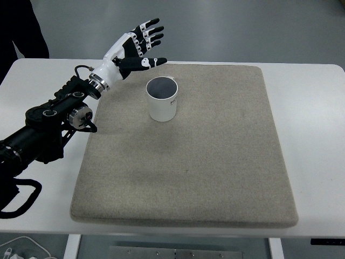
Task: Flip white cup upright
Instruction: 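Open the left hand and lift it away from the cup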
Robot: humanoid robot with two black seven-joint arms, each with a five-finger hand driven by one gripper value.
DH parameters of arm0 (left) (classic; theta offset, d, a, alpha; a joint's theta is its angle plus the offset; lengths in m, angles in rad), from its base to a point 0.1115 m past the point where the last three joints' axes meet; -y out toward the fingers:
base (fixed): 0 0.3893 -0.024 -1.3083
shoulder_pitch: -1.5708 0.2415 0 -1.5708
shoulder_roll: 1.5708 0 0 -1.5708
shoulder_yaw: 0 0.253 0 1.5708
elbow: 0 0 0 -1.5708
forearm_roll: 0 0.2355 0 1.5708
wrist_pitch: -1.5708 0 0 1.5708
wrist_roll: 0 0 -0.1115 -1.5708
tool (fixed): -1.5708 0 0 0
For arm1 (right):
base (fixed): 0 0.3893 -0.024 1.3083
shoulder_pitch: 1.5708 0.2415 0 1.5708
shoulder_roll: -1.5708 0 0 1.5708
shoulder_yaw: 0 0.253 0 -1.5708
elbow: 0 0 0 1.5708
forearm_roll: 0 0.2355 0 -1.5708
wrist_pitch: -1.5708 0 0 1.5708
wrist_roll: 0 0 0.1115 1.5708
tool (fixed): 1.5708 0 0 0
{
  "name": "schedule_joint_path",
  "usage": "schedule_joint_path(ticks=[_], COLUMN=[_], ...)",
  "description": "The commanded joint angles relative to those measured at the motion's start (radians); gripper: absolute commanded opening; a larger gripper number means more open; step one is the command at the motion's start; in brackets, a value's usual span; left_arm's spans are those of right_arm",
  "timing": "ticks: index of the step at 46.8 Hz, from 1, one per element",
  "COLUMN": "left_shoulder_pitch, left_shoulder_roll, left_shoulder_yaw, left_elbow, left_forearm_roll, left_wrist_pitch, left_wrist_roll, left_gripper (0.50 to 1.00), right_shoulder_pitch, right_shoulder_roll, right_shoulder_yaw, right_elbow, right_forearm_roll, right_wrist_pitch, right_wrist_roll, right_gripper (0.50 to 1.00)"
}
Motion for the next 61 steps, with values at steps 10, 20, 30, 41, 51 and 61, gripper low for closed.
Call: schedule_joint_path(ticks=[10,20,30,41,51,61], left_shoulder_pitch=[-0.101,-0.105,-0.099,-0.092,-0.090,-0.073], left_shoulder_roll=[-0.017,-0.015,-0.012,-0.006,-0.015,-0.031], left_shoulder_yaw=[0.012,0.012,0.002,-0.004,0.001,-0.002], left_elbow=[0.112,0.129,0.148,0.161,0.219,0.222], left_forearm_roll=[-0.082,-0.196,-0.323,-0.397,-0.558,-0.628], left_wrist_pitch=[0.004,0.007,0.010,0.012,0.014,0.012], left_wrist_roll=[0.000,0.000,0.020,0.214,0.330,0.344], left_gripper=[0.994,0.994,0.994,0.994,0.994,0.994], right_shoulder_pitch=[0.000,0.000,0.000,0.000,0.001,0.000], right_shoulder_roll=[0.000,0.000,0.000,0.000,0.000,0.000], right_shoulder_yaw=[0.000,0.000,0.000,0.002,0.002,0.000], right_elbow=[0.000,0.000,0.000,0.000,0.000,0.000], right_forearm_roll=[0.000,0.000,0.000,0.000,0.000,0.002], right_wrist_pitch=[0.000,0.000,0.000,0.000,0.000,0.006], right_wrist_roll=[0.000,0.000,0.000,0.000,0.000,0.000], right_gripper=[0.930,0.930,0.930,0.930,0.930,0.930])
